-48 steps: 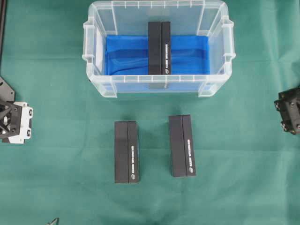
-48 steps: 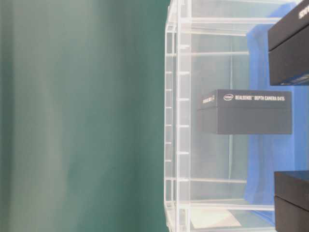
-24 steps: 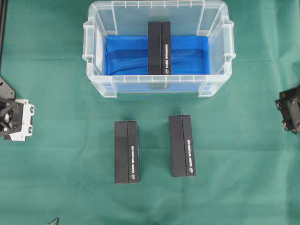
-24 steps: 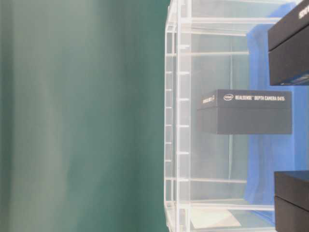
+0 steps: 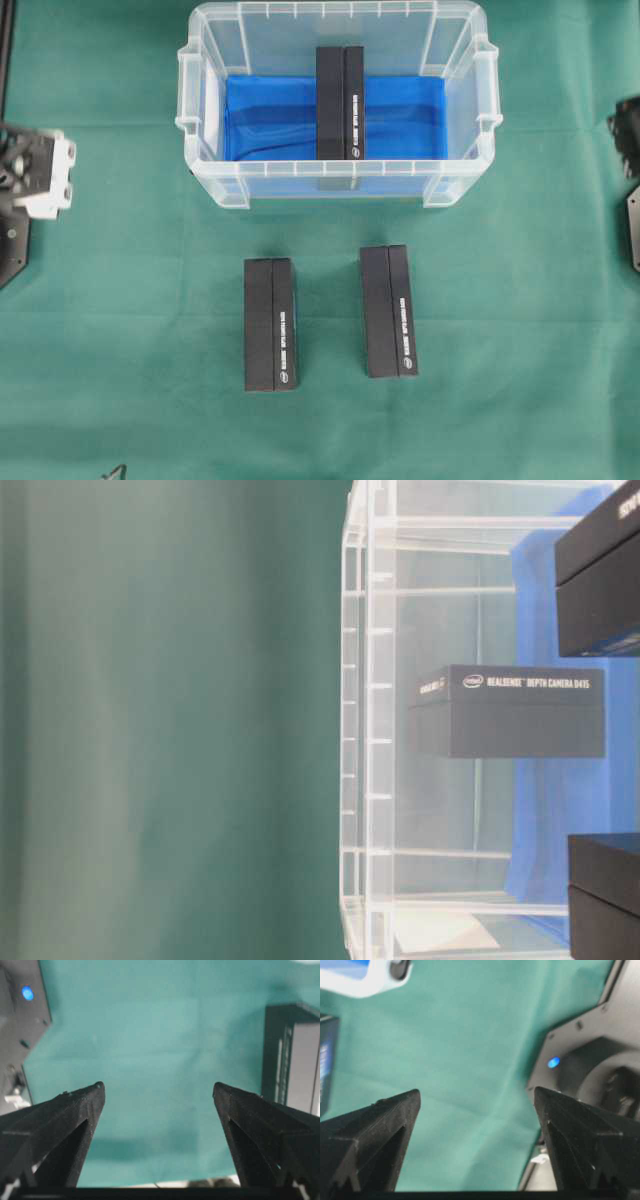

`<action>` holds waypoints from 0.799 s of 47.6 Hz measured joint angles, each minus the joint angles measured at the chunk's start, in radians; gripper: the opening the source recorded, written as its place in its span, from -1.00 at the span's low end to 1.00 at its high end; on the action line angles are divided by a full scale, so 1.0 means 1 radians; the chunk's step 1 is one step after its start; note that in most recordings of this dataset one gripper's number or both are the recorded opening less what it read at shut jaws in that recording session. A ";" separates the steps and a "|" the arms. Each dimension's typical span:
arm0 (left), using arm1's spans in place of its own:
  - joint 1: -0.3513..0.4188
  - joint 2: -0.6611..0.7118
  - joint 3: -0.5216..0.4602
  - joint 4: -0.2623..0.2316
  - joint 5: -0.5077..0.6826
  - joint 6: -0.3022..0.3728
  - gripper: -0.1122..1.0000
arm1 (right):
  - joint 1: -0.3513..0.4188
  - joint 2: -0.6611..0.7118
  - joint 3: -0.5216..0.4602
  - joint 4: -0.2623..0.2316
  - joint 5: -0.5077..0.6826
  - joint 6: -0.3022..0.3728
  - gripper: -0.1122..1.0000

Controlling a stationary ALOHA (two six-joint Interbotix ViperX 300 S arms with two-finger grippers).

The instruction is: Take the box out of the case with both arms.

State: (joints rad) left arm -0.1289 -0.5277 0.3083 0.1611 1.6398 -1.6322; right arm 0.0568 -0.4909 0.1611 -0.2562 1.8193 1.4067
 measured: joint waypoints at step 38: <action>0.321 0.000 0.000 -0.008 -0.006 0.319 0.73 | -0.360 0.043 0.011 0.040 -0.100 -0.333 0.82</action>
State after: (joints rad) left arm 0.1917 -0.5277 0.3083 0.1534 1.6337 -1.3131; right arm -0.3037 -0.4479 0.1718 -0.2163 1.7196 1.0738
